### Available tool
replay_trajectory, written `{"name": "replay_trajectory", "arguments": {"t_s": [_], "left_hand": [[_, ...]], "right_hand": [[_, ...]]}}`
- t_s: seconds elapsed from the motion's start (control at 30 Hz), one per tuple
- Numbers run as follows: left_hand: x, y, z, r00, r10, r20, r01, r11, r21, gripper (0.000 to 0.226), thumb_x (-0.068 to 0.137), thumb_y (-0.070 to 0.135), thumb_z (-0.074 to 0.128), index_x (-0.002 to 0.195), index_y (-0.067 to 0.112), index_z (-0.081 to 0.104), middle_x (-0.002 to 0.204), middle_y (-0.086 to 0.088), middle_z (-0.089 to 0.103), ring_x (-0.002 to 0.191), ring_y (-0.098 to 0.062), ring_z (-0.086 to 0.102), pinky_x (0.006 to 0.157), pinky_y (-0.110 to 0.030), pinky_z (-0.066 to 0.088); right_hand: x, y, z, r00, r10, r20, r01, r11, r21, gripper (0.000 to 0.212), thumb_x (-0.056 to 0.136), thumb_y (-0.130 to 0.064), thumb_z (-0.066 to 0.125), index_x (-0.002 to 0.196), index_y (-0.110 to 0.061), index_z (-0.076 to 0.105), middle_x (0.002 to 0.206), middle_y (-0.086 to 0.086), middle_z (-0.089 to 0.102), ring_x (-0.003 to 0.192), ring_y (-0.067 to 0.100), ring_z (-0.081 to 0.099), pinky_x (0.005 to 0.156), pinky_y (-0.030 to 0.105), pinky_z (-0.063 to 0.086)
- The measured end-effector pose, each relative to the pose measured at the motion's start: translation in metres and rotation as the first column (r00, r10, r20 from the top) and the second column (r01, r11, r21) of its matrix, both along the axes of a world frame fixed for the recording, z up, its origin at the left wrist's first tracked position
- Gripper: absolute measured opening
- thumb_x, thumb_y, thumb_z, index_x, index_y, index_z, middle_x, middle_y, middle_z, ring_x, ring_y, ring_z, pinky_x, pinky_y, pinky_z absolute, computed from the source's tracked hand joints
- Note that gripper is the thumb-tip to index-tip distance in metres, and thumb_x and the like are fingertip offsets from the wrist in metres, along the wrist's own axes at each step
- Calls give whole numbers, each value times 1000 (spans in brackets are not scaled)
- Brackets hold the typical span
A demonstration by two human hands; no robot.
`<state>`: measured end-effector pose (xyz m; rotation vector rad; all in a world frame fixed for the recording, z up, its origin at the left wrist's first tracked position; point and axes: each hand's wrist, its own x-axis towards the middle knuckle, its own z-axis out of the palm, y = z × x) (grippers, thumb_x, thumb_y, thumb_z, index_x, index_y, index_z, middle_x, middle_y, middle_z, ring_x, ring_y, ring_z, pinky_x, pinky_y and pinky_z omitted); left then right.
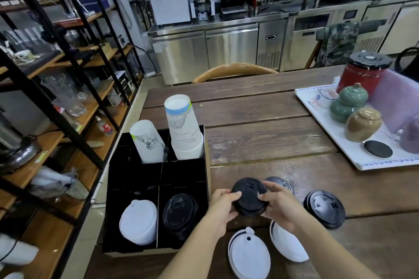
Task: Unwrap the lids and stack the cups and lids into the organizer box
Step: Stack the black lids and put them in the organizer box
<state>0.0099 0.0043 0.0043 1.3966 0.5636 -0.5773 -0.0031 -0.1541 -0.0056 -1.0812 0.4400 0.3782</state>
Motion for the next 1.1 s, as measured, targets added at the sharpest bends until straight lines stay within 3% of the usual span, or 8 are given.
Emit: {"name": "replay_trajectory", "arguments": {"t_s": [0.13, 0.3, 0.47, 0.53, 0.67, 0.87, 0.93, 1.1], "left_hand": [[6, -5, 2, 1000, -14, 4, 14, 1000, -26, 42, 83, 5, 68, 120, 7, 49, 123, -15, 59, 113, -28, 57, 96, -39, 51], [10, -24, 2, 996, -85, 22, 85, 996, 0, 15, 85, 1, 64, 96, 11, 64, 113, -14, 66, 106, -26, 62, 87, -34, 54], [16, -49, -1, 992, -119, 34, 118, 992, 37, 37, 85, 2, 64, 122, 3, 58, 118, -14, 64, 109, -26, 61, 82, -31, 55], [20, -59, -4, 993, -112, 23, 111, 992, 61, 46, 84, 1, 65, 128, 1, 53, 123, -17, 62, 109, -27, 61, 75, -27, 56], [26, -74, -7, 992, -121, 19, 118, 988, 102, 49, 84, 2, 66, 131, 0, 50, 126, -18, 59, 112, -28, 59, 86, -33, 55], [34, -88, -11, 988, -154, 29, 146, 974, 174, 43, 88, 2, 61, 129, -2, 49, 126, -18, 58, 103, -24, 56, 93, -35, 51], [35, -90, -13, 986, -164, 14, 158, 967, 202, 44, 89, 2, 60, 131, -1, 47, 129, -18, 55, 101, -23, 53, 93, -36, 51], [35, -92, -17, 983, -171, -61, 181, 950, 255, 50, 88, 2, 61, 135, 2, 43, 133, -18, 51, 119, -31, 51, 93, -40, 51]], "right_hand": [[-2, -10, 3, 998, -37, 41, 37, 999, -6, 36, 82, 12, 52, 111, -8, 57, 111, 16, 63, 106, 37, 59, 80, 45, 53], [-2, -24, -1, 993, -71, 89, 90, 968, -233, 32, 82, 4, 61, 111, -10, 58, 114, 15, 62, 103, 34, 61, 81, 41, 55], [-1, -43, -5, 987, -128, 95, 152, 938, -312, 30, 81, -1, 65, 107, -14, 56, 107, 9, 63, 102, 31, 61, 90, 45, 52], [1, -49, -5, 986, -135, 99, 161, 924, -346, 33, 81, -1, 65, 110, -12, 54, 104, 5, 62, 100, 27, 59, 83, 37, 52], [6, -58, -9, 983, -158, 95, 182, 909, -376, 33, 82, 2, 63, 111, -9, 53, 104, 8, 61, 98, 26, 58, 70, 24, 49], [15, -67, -22, 989, -127, 69, 145, 857, -494, 37, 84, 0, 62, 119, -1, 52, 109, 12, 59, 97, 25, 57, 71, 24, 49], [18, -67, -28, 993, -106, 45, 114, 844, -524, 40, 84, -3, 62, 122, -2, 51, 113, 13, 59, 102, 27, 58, 80, 29, 51], [27, -65, -34, 1000, -15, 8, 16, 776, -631, 42, 83, -6, 64, 122, -1, 49, 113, 13, 59, 98, 24, 55, 79, 29, 45]]}}
